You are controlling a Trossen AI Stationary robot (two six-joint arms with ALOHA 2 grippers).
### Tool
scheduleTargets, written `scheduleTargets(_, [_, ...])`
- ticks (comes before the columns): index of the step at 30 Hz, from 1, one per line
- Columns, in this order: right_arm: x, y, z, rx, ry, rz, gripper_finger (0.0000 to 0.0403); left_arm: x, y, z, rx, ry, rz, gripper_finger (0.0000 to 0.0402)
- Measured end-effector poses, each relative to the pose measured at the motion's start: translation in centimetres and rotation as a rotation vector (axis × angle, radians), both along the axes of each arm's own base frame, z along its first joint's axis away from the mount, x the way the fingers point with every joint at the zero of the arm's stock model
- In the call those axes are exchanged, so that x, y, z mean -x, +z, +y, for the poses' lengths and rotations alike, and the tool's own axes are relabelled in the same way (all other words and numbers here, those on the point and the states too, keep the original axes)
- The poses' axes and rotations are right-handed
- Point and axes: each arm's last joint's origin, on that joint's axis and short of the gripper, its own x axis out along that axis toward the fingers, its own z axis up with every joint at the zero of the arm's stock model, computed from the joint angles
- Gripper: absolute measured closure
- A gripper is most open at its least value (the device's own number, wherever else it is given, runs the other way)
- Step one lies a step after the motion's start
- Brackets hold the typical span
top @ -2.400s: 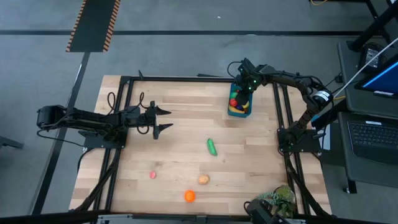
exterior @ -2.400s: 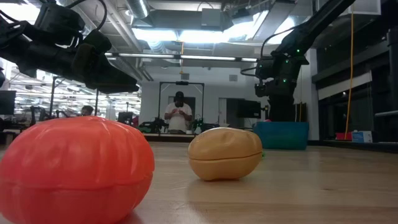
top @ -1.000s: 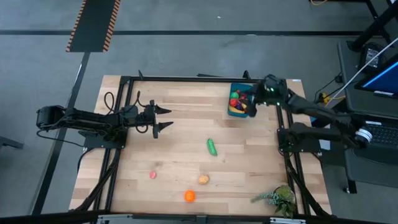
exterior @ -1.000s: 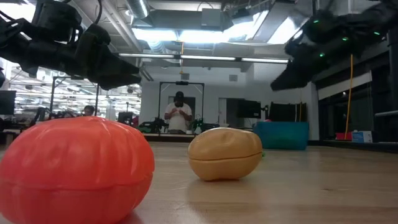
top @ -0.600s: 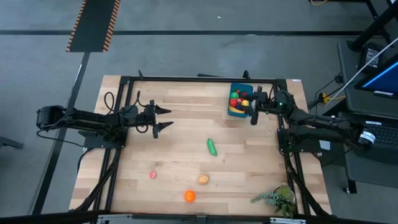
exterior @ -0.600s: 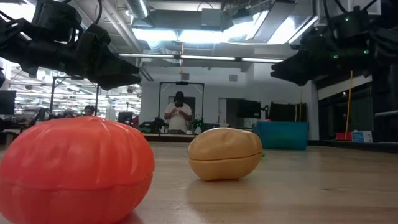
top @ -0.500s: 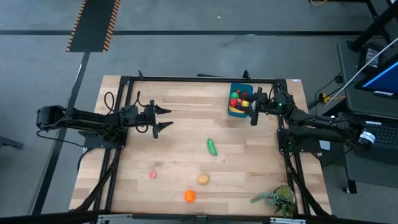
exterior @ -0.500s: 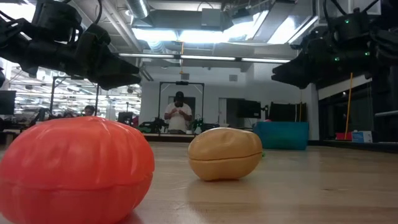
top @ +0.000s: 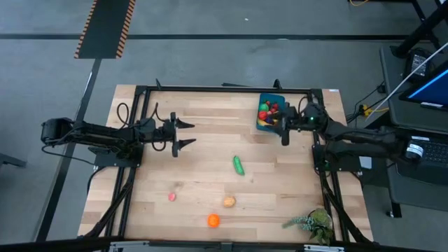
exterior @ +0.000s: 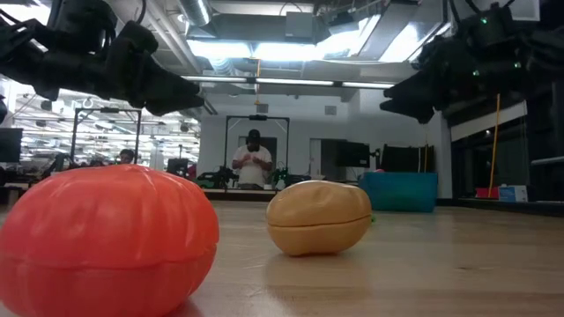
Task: Pick and placing Produce into tupperware
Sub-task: Put the green peas into the blue bin
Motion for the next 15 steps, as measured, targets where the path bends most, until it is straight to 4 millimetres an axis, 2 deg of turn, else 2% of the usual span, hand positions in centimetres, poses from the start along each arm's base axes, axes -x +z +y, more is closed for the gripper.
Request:
scheduleTargets(5, [-1.5, 1.1, 2.1, 0.010, 0.004, 0.128, 0.0176, 0.0, -0.3, -0.3, 0.007, -0.018, 0.033, 0.0115])
scheduleTargets(15, [-4.1, 5.1, 7.7, -0.010, 0.009, 0.314, 0.0176, -0.2, -0.5, -1.3, 0.012, -0.079, 0.054, 0.0115])
